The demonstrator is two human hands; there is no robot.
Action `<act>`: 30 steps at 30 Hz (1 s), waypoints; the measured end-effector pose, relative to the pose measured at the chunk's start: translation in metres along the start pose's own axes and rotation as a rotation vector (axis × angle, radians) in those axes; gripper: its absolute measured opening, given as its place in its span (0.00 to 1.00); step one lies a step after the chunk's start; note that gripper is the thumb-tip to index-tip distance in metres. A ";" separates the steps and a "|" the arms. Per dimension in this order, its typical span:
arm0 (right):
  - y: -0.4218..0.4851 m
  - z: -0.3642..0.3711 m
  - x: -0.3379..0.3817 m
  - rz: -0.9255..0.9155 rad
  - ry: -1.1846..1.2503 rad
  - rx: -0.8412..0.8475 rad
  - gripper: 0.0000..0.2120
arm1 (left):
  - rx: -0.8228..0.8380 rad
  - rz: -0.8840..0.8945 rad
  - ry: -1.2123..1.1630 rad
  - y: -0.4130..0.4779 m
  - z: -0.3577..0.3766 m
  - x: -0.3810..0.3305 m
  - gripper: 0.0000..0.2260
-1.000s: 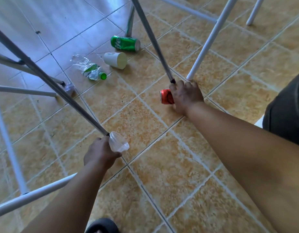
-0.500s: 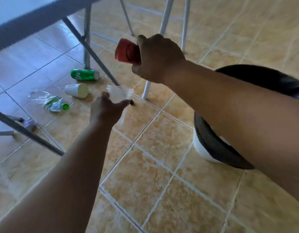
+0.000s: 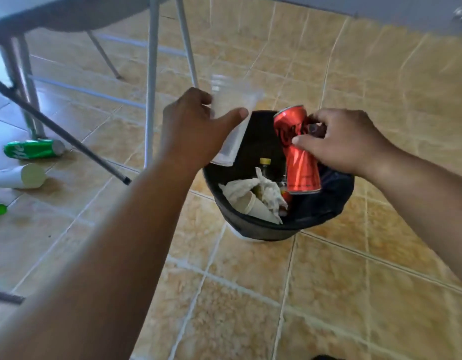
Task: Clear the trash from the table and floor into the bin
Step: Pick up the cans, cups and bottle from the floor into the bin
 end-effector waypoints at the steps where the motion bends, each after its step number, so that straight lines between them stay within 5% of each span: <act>1: -0.003 0.009 -0.005 -0.002 -0.012 0.037 0.21 | 0.022 0.004 0.005 -0.003 0.008 -0.003 0.30; 10: 0.004 0.036 -0.027 -0.028 -0.146 0.117 0.34 | 0.129 -0.084 0.136 -0.015 0.038 0.017 0.27; 18: 0.012 0.031 -0.057 -0.107 -0.047 -0.179 0.20 | 0.034 0.013 0.227 0.000 0.039 0.028 0.22; 30: 0.011 0.045 -0.092 0.157 0.075 -0.044 0.26 | 0.156 -0.103 0.264 0.017 0.056 0.060 0.13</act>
Point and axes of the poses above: each hand's wrist, its own y-axis towards the middle knuckle, its own z-axis out of the palm, x = y × z, the point moved 1 cm from there along y, towards the middle knuckle, and after that the axes turned 1 degree about z, right-handed, at the moved point
